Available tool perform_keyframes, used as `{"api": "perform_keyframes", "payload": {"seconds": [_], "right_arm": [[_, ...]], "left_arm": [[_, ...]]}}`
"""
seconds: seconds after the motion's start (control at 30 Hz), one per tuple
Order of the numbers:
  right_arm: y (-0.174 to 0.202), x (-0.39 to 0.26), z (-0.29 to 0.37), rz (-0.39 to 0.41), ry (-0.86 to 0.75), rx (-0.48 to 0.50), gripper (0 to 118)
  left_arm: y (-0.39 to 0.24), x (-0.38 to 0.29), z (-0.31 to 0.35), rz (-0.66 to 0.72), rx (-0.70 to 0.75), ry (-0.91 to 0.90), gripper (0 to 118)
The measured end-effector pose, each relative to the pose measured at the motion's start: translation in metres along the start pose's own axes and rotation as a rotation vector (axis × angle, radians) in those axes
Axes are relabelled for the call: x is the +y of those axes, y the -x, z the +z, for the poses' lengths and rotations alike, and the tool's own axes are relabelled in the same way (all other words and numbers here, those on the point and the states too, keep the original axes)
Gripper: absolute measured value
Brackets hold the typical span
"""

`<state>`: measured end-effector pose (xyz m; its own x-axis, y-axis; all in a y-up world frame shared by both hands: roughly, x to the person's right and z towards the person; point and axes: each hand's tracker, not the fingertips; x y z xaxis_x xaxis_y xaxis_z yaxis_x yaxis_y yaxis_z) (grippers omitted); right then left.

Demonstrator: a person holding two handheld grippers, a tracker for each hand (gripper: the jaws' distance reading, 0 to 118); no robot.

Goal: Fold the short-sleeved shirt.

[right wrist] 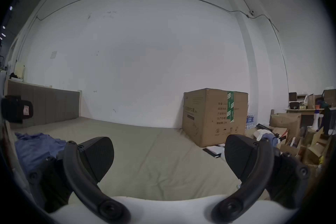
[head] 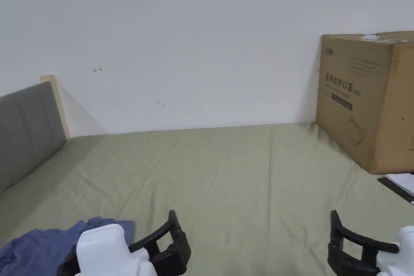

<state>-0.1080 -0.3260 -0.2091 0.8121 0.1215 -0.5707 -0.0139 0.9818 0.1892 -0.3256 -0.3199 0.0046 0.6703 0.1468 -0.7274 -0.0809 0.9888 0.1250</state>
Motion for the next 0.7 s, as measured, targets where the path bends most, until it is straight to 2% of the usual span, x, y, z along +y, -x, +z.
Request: {"api": "perform_keyframes", "payload": {"seconds": [0.07,0.13,0.23,0.4,0.57,0.7], "right_arm": [[-0.008,-0.002,-0.004,-0.13,0.049,0.117,118],[-0.006,-0.002,-0.007,-0.168,0.101,0.121,118],[-0.002,-0.006,-0.008,-0.133,0.084,0.086,118],[0.0,-0.004,-0.003,-0.112,0.056,0.126,118],[0.002,-0.004,-0.001,-0.065,0.032,0.137,118],[0.003,-0.006,-0.003,-0.06,0.05,0.143,118]], "left_arm": [[-0.009,-0.004,0.009,-0.095,-0.021,-0.051,118],[-0.008,-0.003,0.014,-0.123,-0.081,-0.05,118],[-0.014,-0.005,0.012,-0.135,-0.082,-0.03,118],[-0.018,-0.005,0.008,-0.157,-0.087,-0.003,118],[-0.017,-0.005,0.006,-0.166,-0.101,-0.03,118],[-0.02,-0.004,0.004,-0.162,-0.111,0.016,118]]}}
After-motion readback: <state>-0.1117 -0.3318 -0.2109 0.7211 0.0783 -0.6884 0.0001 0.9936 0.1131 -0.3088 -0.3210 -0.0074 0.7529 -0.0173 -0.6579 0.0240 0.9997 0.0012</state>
